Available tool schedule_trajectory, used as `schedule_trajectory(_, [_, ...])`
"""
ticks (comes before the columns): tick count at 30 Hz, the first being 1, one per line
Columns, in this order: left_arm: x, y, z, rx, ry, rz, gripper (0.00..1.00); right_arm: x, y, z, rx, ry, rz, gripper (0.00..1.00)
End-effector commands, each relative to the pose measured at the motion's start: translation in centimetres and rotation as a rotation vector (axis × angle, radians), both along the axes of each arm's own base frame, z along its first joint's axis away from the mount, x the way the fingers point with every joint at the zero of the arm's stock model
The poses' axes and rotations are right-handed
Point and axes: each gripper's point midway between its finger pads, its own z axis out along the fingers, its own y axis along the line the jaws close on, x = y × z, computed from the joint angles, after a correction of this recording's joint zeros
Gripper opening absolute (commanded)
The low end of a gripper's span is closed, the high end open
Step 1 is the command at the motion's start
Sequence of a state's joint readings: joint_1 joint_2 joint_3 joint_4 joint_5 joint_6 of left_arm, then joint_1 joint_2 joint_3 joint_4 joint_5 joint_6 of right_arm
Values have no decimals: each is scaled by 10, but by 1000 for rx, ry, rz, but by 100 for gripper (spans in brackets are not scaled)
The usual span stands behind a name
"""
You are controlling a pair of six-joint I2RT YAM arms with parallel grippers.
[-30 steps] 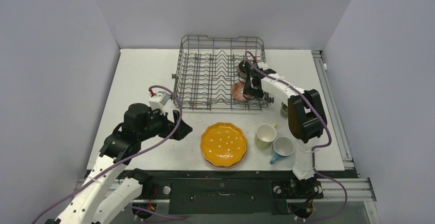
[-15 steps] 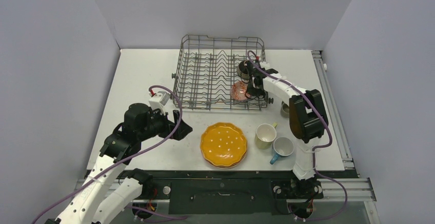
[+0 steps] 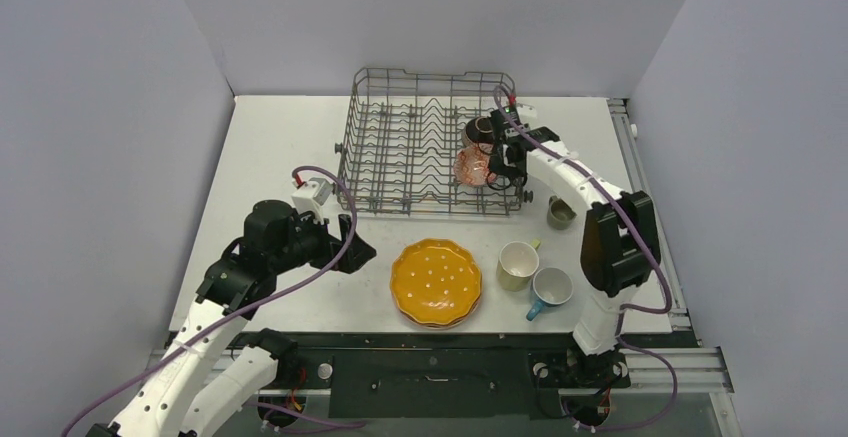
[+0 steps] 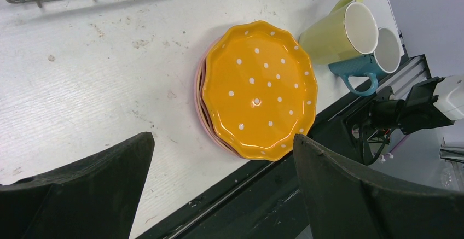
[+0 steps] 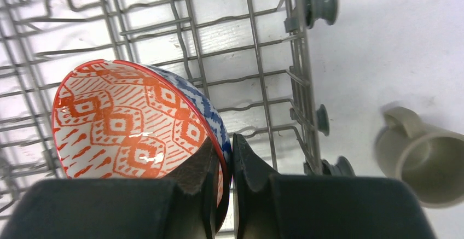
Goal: Load the mixed dishes into the dish rack
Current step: Pick up the bowl from the dish rack, then turn the bowl upside down on the dish rack.
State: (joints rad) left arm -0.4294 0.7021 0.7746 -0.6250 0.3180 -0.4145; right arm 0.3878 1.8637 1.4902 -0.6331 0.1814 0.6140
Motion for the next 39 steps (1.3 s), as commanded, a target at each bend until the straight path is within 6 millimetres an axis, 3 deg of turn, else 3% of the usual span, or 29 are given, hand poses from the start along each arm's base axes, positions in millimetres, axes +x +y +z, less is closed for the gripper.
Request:
schedule_trajectory(1, [6, -7, 11, -32, -52, -27, 96, -3, -3, 58, 10, -144, -2, 0])
schedule_trajectory(7, [10, -10, 16, -36, -44, -35, 96, -32, 2, 89, -15, -196, 46, 0])
schedule_trajectory(12, [9, -16, 37, -76, -52, -55, 96, -65, 9, 121, -35, -273, 86, 0])
schedule_trajectory(21, [8, -35, 71, -189, -50, -97, 96, -122, 52, 132, 12, -316, 222, 0])
schedule_trajectory(36, [2, -65, 73, -169, -40, -108, 100, -194, 110, 145, 88, -357, 389, 0])
schedule_trajectory(39, [3, -68, 72, -163, -37, -94, 94, -206, 117, 148, 92, -359, 408, 0])
